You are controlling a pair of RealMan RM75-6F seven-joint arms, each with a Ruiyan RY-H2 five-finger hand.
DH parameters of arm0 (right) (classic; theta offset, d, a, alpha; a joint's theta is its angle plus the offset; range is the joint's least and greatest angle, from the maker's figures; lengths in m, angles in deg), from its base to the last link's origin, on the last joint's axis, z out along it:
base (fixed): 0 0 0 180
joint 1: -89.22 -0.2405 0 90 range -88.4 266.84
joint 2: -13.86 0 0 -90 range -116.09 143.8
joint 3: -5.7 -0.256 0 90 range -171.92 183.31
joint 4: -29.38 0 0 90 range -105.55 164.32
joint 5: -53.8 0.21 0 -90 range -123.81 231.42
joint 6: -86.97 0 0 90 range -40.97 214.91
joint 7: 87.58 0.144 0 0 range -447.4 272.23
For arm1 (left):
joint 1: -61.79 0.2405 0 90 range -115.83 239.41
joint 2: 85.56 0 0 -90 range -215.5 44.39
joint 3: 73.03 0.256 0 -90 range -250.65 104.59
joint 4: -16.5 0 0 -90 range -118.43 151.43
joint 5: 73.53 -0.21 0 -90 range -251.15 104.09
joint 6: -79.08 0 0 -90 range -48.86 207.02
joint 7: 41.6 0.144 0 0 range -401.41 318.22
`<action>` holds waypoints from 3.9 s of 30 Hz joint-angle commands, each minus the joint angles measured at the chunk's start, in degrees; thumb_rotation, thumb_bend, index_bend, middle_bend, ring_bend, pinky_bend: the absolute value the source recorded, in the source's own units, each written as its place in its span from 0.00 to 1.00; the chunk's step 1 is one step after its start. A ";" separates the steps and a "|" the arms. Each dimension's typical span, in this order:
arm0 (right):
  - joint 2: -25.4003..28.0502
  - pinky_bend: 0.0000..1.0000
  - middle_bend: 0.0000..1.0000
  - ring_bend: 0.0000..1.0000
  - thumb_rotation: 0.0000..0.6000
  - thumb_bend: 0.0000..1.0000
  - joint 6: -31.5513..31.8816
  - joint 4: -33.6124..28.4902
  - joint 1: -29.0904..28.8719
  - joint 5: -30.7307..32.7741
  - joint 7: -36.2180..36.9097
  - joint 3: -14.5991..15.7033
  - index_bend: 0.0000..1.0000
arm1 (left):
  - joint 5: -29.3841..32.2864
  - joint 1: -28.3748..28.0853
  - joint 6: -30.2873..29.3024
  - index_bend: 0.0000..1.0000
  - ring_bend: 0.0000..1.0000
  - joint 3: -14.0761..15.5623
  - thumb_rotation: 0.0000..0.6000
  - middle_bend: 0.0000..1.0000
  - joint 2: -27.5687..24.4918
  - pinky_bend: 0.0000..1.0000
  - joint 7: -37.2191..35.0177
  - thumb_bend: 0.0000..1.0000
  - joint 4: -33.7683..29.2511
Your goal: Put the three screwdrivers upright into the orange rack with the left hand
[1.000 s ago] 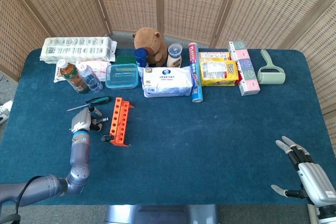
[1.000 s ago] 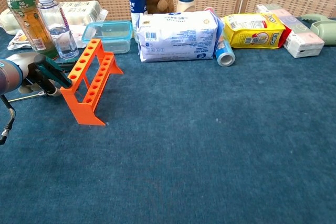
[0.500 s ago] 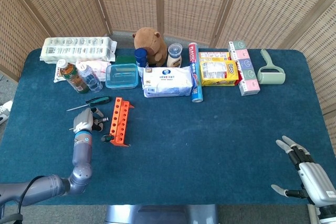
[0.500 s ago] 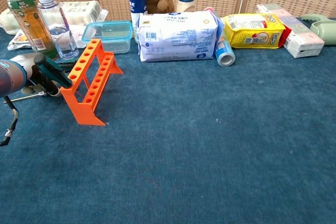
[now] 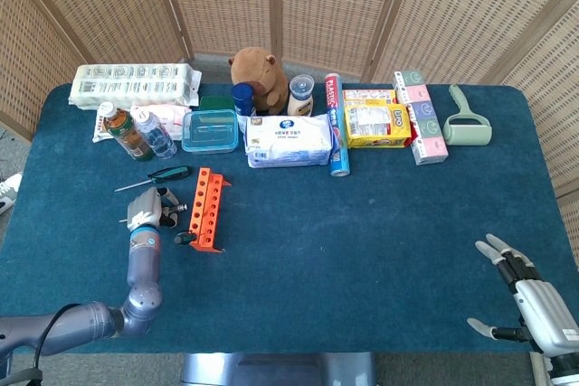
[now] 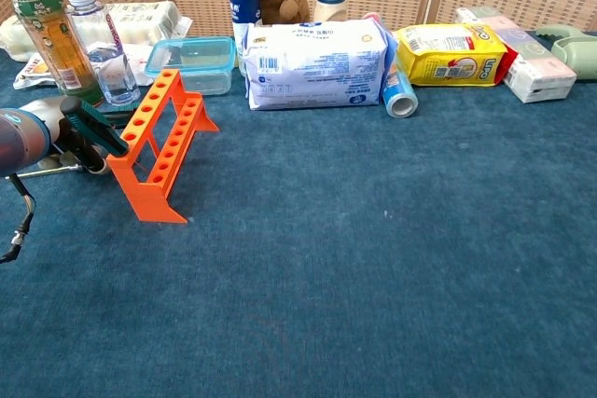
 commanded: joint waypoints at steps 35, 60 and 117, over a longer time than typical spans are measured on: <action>-0.28 0.04 0.00 0.06 1.00 0.00 -0.40 -0.38 -0.02 -0.72 -1.08 0.55 0.07 | -15.39 11.54 -4.35 0.51 0.88 -0.61 1.00 0.90 -23.70 0.92 -10.28 0.42 -34.03; -0.42 0.05 0.00 0.06 1.00 0.00 -0.49 -0.51 -0.01 -0.81 -1.57 0.73 0.07 | -33.32 19.29 -6.37 0.51 0.88 4.36 1.00 0.90 -38.31 0.92 -19.79 0.41 -54.14; -0.44 0.05 0.00 0.06 1.00 0.00 -0.24 -0.44 0.06 -0.97 -1.56 0.89 0.06 | -39.96 18.50 1.00 0.51 0.88 9.71 1.00 0.90 -43.58 0.92 -34.09 0.41 -54.14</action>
